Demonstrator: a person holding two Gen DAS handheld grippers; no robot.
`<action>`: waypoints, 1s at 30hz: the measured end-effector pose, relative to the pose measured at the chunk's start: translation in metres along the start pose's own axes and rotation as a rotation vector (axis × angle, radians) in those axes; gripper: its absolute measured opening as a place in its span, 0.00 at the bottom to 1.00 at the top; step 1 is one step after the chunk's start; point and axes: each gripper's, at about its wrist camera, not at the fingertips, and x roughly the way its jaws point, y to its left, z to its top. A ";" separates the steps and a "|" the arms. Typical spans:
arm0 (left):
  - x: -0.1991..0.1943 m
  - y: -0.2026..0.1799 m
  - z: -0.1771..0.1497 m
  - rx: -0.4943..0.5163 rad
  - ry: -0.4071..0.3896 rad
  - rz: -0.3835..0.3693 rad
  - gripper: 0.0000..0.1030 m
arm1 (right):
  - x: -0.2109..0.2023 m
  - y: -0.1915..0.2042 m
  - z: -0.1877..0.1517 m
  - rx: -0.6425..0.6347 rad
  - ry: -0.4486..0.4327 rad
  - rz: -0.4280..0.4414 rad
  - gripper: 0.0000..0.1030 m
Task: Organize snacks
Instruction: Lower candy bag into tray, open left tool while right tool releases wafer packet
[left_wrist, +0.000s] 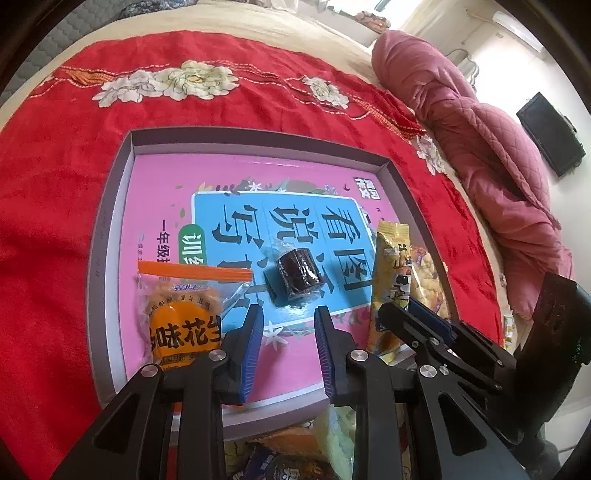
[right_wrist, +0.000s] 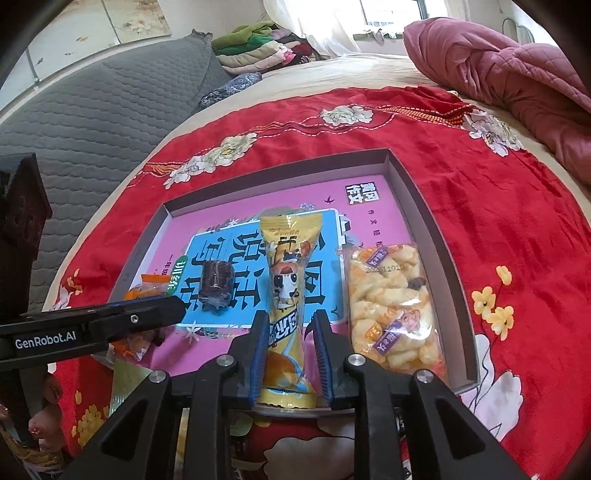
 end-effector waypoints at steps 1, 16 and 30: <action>-0.001 0.000 0.000 0.000 -0.003 -0.001 0.29 | 0.000 0.000 0.000 -0.001 0.000 -0.002 0.23; -0.016 -0.004 0.002 0.012 -0.032 -0.005 0.39 | -0.012 0.001 0.004 0.012 -0.027 -0.003 0.29; -0.043 0.000 0.005 0.004 -0.081 -0.010 0.46 | -0.044 0.013 0.013 -0.036 -0.099 0.005 0.38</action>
